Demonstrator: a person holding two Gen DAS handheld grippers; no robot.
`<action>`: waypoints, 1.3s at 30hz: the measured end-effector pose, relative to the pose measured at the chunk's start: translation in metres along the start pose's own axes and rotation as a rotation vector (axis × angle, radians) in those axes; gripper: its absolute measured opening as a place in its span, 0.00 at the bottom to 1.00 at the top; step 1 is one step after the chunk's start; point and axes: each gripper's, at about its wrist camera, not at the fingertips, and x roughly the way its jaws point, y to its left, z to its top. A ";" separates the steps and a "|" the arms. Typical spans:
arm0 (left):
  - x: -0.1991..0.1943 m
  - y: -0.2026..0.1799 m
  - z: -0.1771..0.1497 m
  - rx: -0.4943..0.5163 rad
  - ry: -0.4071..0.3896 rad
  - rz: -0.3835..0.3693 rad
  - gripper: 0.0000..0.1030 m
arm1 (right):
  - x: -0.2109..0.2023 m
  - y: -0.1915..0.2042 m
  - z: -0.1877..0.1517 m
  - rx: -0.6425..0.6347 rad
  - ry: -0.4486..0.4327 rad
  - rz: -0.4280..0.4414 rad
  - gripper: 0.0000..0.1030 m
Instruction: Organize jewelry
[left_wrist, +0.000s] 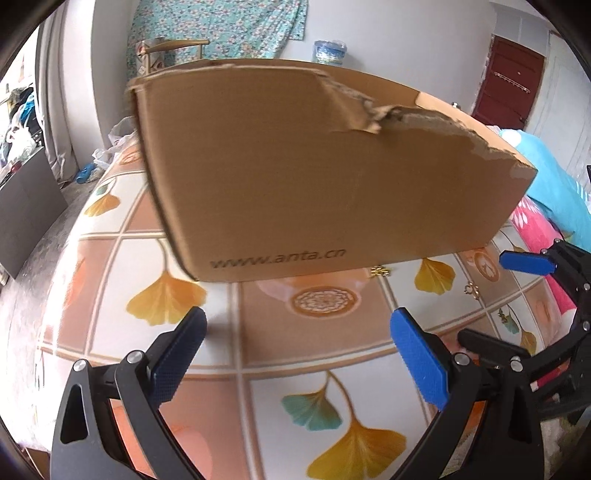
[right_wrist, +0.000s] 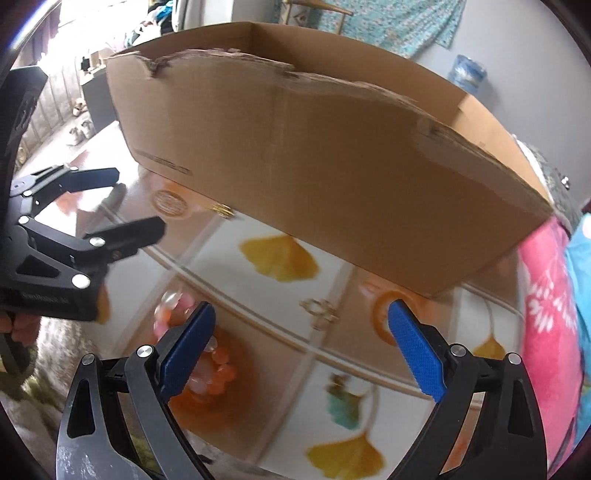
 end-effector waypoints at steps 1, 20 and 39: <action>-0.001 0.001 -0.001 0.000 0.000 0.010 0.95 | -0.002 0.002 0.001 -0.004 -0.009 0.008 0.89; 0.004 -0.012 -0.007 0.081 -0.005 0.102 0.95 | 0.000 -0.138 -0.038 0.527 0.037 0.029 0.90; 0.004 -0.012 -0.003 0.081 0.024 0.104 0.95 | 0.015 -0.164 -0.042 0.553 0.006 0.077 0.92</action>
